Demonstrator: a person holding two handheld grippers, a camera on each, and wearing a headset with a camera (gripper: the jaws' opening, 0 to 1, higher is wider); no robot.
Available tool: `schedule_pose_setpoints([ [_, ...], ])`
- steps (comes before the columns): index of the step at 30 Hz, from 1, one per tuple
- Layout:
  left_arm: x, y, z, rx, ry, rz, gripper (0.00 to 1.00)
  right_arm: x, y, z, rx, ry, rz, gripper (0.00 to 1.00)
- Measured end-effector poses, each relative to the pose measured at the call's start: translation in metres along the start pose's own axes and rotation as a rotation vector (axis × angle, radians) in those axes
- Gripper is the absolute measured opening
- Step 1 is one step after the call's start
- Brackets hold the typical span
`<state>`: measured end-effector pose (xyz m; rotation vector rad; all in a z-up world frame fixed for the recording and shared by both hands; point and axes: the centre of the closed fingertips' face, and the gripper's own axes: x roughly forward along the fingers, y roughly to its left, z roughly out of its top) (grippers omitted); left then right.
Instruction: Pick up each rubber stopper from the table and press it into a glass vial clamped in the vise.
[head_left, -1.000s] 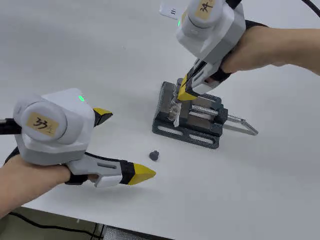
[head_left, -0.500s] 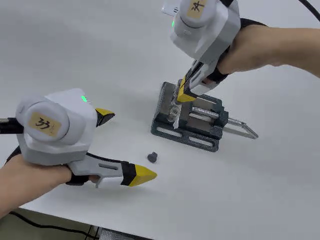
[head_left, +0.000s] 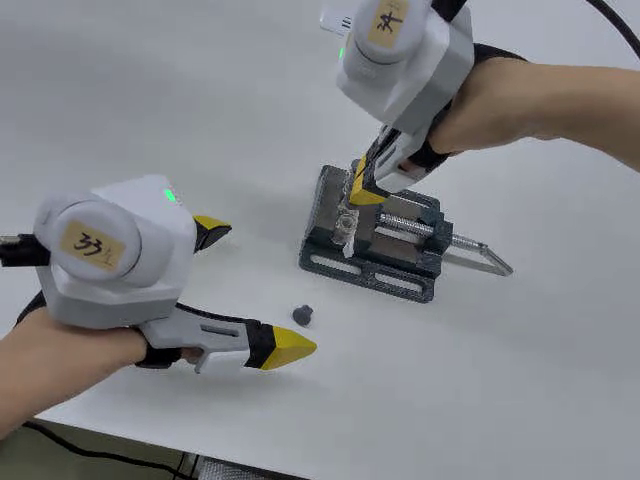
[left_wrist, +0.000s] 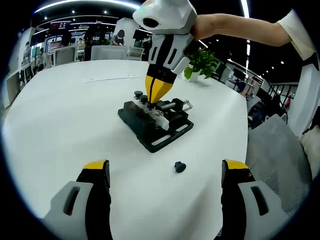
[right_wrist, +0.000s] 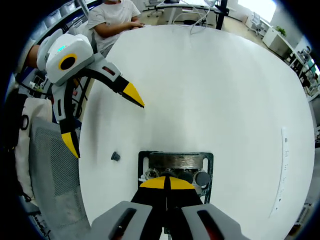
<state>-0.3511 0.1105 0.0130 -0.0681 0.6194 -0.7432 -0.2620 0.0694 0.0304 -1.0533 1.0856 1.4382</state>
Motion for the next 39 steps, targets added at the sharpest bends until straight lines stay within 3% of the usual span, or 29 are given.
schedule_pose_setpoints([
  [6, -0.001, -0.004, 0.009, 0.012, 0.001, -0.001, 0.92, 0.001, 0.002, 0.001, -0.04, 0.013, -0.052, 0.0],
  [14, 0.001, -0.008, 0.021, 0.031, 0.004, 0.004, 0.92, -0.001, 0.002, 0.0, -0.045, 0.018, -0.057, 0.0],
  [21, -0.001, -0.012, 0.022, 0.035, 0.001, 0.008, 0.91, -0.001, 0.005, 0.001, -0.056, -0.038, -0.075, 0.0],
  [33, -0.006, -0.008, 0.021, 0.032, 0.003, 0.024, 0.91, 0.0, 0.002, 0.0, -0.117, -0.045, -0.084, 0.0],
  [39, -0.008, -0.009, 0.023, 0.037, 0.008, 0.029, 0.91, 0.0, -0.002, -0.003, -0.097, -0.096, -0.095, 0.0],
])
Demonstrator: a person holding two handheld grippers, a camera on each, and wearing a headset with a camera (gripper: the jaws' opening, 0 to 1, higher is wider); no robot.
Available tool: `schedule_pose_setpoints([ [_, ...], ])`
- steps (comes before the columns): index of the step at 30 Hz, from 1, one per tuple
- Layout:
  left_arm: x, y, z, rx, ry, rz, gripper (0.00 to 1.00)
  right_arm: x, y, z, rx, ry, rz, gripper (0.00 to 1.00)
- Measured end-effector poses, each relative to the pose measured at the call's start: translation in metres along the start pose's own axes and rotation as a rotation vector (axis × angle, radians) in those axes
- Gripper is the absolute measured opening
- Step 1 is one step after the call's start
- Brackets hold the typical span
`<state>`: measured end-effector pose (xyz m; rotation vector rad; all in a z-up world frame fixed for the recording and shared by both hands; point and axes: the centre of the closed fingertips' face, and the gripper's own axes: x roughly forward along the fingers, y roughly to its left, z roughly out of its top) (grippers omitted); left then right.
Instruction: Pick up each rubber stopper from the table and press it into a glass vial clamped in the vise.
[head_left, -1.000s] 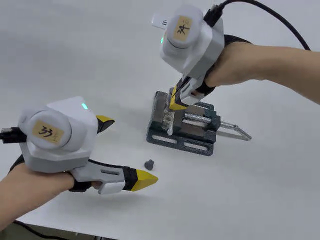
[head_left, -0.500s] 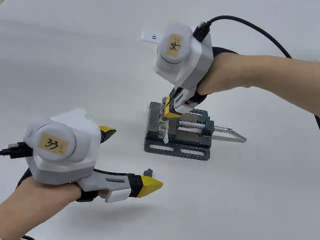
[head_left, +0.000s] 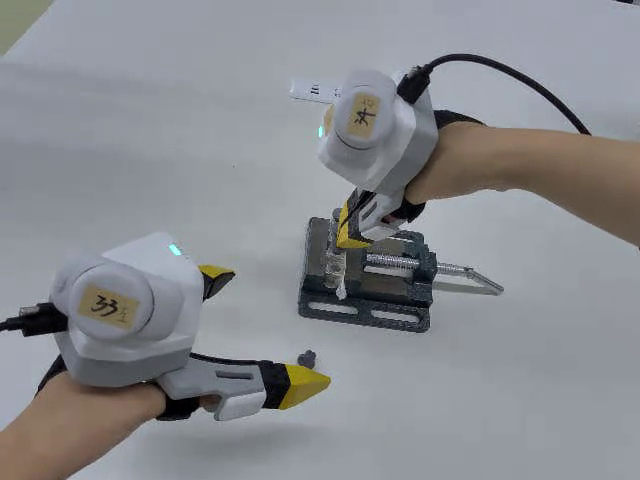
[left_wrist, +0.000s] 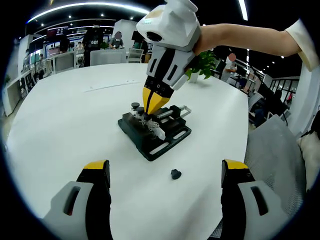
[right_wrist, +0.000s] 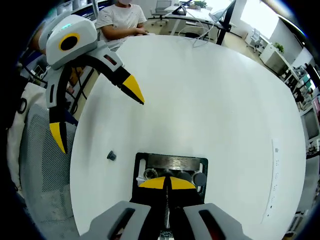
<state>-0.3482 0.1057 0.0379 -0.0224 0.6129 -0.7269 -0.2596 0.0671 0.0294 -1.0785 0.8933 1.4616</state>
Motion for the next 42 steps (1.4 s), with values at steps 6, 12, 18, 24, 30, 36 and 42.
schedule_pose_setpoints([
  [6, 0.0, 0.0, 0.0, 0.003, 0.004, 0.002, 0.91, -0.007, 0.0, 0.002, 0.032, -0.065, -0.012, 0.03],
  [12, 0.0, -0.002, -0.001, 0.009, 0.005, -0.002, 0.92, -0.013, 0.011, 0.002, 0.024, -0.101, -0.017, 0.26],
  [18, -0.003, 0.0, 0.001, 0.001, -0.008, -0.002, 0.92, -0.016, 0.023, 0.007, 0.09, -0.2, -0.038, 0.41],
  [24, -0.007, 0.004, 0.001, 0.007, -0.013, 0.004, 0.92, -0.016, 0.044, 0.0, 0.145, -0.243, -0.045, 0.45],
  [30, -0.011, 0.001, 0.0, 0.023, -0.01, -0.002, 0.92, -0.005, 0.074, -0.008, 0.19, -0.269, -0.035, 0.43],
  [36, -0.016, -0.004, -0.004, 0.038, -0.006, -0.011, 0.92, 0.013, 0.092, -0.002, 0.214, -0.275, -0.056, 0.4],
  [42, -0.018, -0.004, -0.012, 0.035, -0.003, -0.014, 0.91, 0.033, 0.098, 0.008, 0.264, -0.303, -0.051, 0.32],
])
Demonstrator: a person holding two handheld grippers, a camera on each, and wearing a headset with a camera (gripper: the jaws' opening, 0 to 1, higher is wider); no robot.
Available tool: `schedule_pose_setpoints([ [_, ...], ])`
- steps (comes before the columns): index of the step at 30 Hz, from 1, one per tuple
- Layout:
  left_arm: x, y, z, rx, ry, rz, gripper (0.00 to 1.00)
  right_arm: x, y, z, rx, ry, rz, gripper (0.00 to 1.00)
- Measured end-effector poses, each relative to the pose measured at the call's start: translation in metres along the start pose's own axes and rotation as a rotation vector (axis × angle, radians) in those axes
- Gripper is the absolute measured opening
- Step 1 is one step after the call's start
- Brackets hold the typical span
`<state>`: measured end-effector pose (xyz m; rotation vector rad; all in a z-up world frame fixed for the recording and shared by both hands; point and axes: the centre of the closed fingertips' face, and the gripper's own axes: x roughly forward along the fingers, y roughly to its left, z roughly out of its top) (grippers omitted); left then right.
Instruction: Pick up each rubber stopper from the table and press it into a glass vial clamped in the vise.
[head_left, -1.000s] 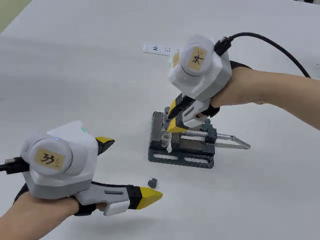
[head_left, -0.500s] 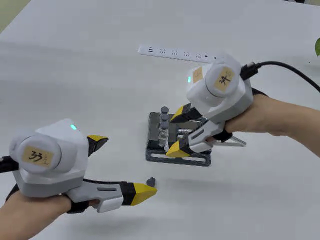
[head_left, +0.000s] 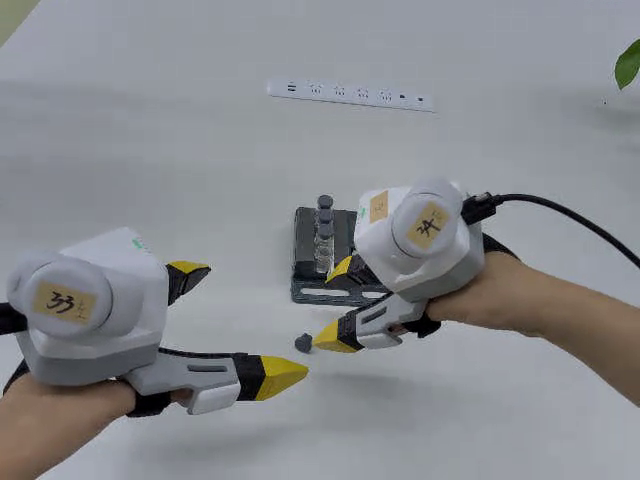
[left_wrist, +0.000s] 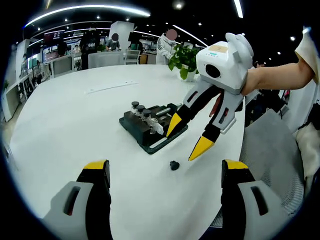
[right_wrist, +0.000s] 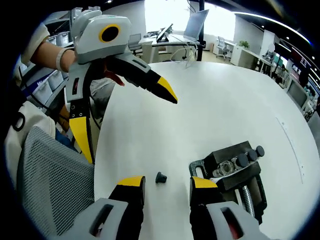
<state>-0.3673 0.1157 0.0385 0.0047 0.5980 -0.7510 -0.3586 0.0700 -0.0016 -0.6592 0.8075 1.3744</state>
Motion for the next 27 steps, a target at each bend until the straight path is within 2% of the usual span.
schedule_pose_setpoints([
  [1, -0.002, -0.001, 0.0, -0.002, 0.0, 0.0, 0.91, 0.005, 0.004, 0.0, 0.039, -0.008, 0.011, 0.32],
  [5, -0.005, 0.001, -0.003, -0.011, -0.001, 0.004, 0.91, 0.015, 0.006, -0.006, 0.049, 0.006, 0.008, 0.26],
  [8, -0.008, 0.001, -0.004, -0.014, -0.002, 0.006, 0.91, 0.02, 0.008, -0.008, 0.117, 0.0, 0.022, 0.22],
  [11, -0.01, 0.003, -0.006, -0.02, -0.001, 0.01, 0.91, 0.02, 0.006, -0.01, 0.106, 0.007, 0.016, 0.19],
  [13, -0.011, 0.006, -0.008, -0.024, -0.001, 0.012, 0.91, 0.022, 0.007, -0.008, 0.143, 0.005, 0.033, 0.13],
  [15, -0.012, 0.005, -0.009, -0.026, 0.002, 0.012, 0.91, 0.022, 0.006, -0.008, 0.146, -0.002, 0.027, 0.09],
  [20, -0.012, 0.004, -0.011, -0.032, 0.003, 0.011, 0.91, 0.026, 0.008, -0.013, 0.142, 0.019, 0.032, 0.09],
  [27, -0.012, 0.004, -0.01, -0.03, 0.002, 0.009, 0.91, 0.026, 0.008, -0.012, 0.164, 0.018, 0.045, 0.06],
])
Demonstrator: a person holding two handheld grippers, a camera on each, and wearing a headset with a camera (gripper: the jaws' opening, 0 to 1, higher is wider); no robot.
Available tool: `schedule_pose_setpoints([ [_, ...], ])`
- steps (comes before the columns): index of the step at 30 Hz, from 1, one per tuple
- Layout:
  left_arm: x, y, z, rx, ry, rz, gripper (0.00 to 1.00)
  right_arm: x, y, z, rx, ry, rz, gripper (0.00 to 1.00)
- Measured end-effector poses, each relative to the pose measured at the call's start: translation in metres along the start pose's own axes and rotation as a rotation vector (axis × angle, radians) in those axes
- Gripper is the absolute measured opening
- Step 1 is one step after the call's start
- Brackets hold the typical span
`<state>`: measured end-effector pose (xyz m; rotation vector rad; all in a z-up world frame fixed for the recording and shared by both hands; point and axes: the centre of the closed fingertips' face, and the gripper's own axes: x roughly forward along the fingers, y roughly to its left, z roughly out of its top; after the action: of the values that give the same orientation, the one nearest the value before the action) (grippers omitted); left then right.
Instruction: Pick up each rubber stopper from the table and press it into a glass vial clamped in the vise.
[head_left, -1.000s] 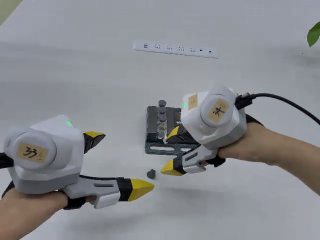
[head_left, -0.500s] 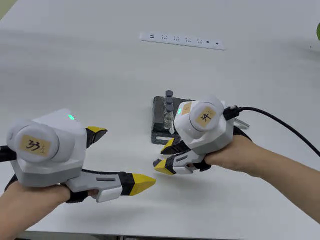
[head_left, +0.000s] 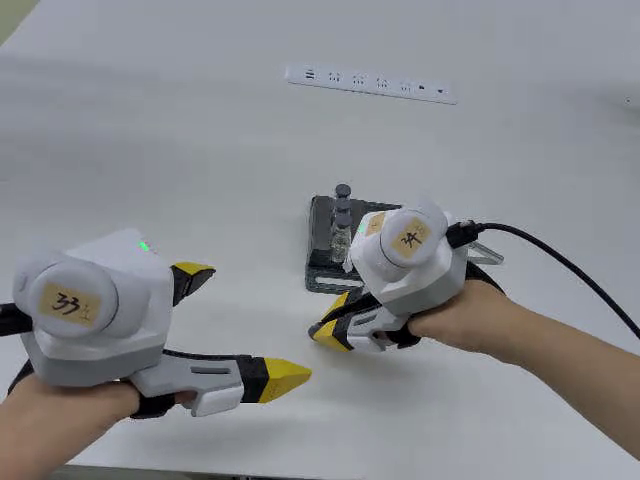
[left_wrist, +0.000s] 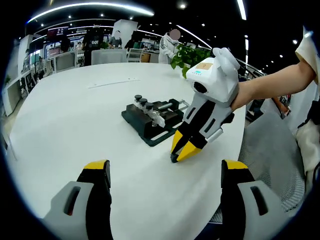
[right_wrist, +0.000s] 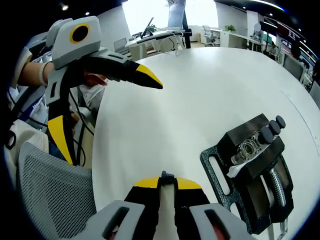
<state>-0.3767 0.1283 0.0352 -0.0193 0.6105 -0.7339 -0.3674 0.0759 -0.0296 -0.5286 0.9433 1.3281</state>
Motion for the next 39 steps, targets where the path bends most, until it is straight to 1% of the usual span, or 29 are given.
schedule_pose_setpoints([
  [2, 0.0, 0.001, 0.002, 0.002, -0.012, 0.001, 0.9, 0.0, -0.001, 0.0, 0.021, -0.004, 0.003, 0.06],
  [5, -0.001, 0.001, 0.005, 0.004, -0.027, 0.001, 0.9, 0.001, -0.001, 0.001, 0.078, -0.022, 0.012, 0.06],
  [6, 0.0, 0.0, 0.006, 0.007, -0.033, -0.002, 0.9, 0.0, 0.0, 0.001, 0.111, -0.029, 0.017, 0.06],
  [8, -0.001, 0.0, 0.007, 0.009, -0.04, -0.002, 0.9, -0.001, -0.001, 0.001, 0.137, -0.039, 0.023, 0.06],
  [9, -0.001, 0.0, 0.009, 0.01, -0.045, -0.001, 0.9, -0.002, -0.002, 0.003, 0.197, -0.062, 0.033, 0.05],
  [10, -0.002, 0.0, 0.011, 0.012, -0.05, -0.002, 0.9, -0.004, -0.002, 0.004, 0.233, -0.079, 0.043, 0.05],
  [11, -0.003, -0.002, 0.016, 0.014, -0.064, -0.005, 0.89, -0.009, -0.006, 0.008, 0.28, -0.124, 0.047, 0.05],
  [13, -0.003, -0.003, 0.019, 0.015, -0.068, -0.006, 0.89, -0.017, -0.004, 0.014, 0.347, -0.166, 0.063, 0.05],
  [14, -0.003, -0.005, 0.025, 0.018, -0.087, -0.014, 0.89, -0.021, -0.009, 0.019, 0.404, -0.205, 0.078, 0.05],
  [15, -0.003, -0.006, 0.027, 0.021, -0.093, -0.018, 0.88, -0.024, -0.011, 0.021, 0.431, -0.225, 0.083, 0.05],
  [18, -0.003, -0.012, 0.039, 0.032, -0.118, -0.03, 0.87, -0.043, -0.014, 0.032, 0.512, -0.311, 0.111, 0.05],
  [20, -0.003, -0.014, 0.047, 0.028, -0.148, -0.041, 0.86, -0.057, -0.016, 0.04, 0.571, -0.368, 0.138, 0.05],
  [21, -0.004, -0.018, 0.055, 0.026, -0.169, -0.052, 0.84, -0.065, -0.017, 0.044, 0.595, -0.398, 0.157, 0.05],
  [23, -0.006, -0.026, 0.068, 0.024, -0.196, -0.076, 0.8, -0.076, -0.021, 0.048, 0.629, -0.441, 0.169, 0.05],
  [24, -0.007, -0.033, 0.077, 0.03, -0.227, -0.095, 0.76, -0.086, -0.019, 0.053, 0.668, -0.475, 0.203, 0.05],
  [25, -0.008, -0.034, 0.081, 0.037, -0.233, -0.094, 0.75, -0.091, -0.019, 0.056, 0.685, -0.496, 0.215, 0.05],
  [26, -0.009, -0.038, 0.088, 0.062, -0.252, -0.095, 0.74, -0.101, -0.018, 0.059, 0.709, -0.524, 0.228, 0.05],
  [27, -0.01, -0.04, 0.092, 0.068, -0.26, -0.097, 0.73, -0.106, -0.017, 0.061, 0.73, -0.543, 0.245, 0.05],
  [28, -0.01, -0.041, 0.097, 0.073, -0.272, -0.1, 0.72, -0.112, -0.016, 0.064, 0.769, -0.565, 0.266, 0.05],
  [29, -0.011, -0.043, 0.104, 0.08, -0.288, -0.104, 0.71, -0.12, -0.011, 0.067, 0.792, -0.587, 0.312, 0.05],
  [30, -0.012, -0.045, 0.108, 0.086, -0.3, -0.111, 0.68, -0.124, -0.01, 0.068, 0.812, -0.607, 0.325, 0.05],
  [31, -0.013, -0.046, 0.115, 0.093, -0.318, -0.118, 0.66, -0.132, -0.008, 0.071, 0.852, -0.633, 0.35, 0.05],
  [32, -0.014, -0.047, 0.118, 0.099, -0.327, -0.12, 0.64, -0.136, -0.003, 0.071, 0.856, -0.639, 0.375, 0.05],
  [34, -0.014, -0.049, 0.125, 0.109, -0.346, -0.13, 0.6, -0.146, -0.001, 0.073, 0.891, -0.671, 0.395, 0.05],
  [35, -0.014, -0.05, 0.127, 0.115, -0.349, -0.135, 0.58, -0.15, 0.002, 0.074, 0.896, -0.68, 0.416, 0.05],
  [36, -0.014, -0.052, 0.13, 0.122, -0.354, -0.144, 0.56, -0.156, 0.004, 0.077, 0.925, -0.71, 0.429, 0.05],
  [38, -0.014, -0.054, 0.133, 0.139, -0.361, -0.152, 0.52, -0.165, 0.009, 0.08, 0.957, -0.733, 0.478, 0.05],
  [39, -0.015, -0.057, 0.135, 0.15, -0.366, -0.162, 0.49, -0.172, 0.009, 0.082, 0.983, -0.765, 0.495, 0.05],
])
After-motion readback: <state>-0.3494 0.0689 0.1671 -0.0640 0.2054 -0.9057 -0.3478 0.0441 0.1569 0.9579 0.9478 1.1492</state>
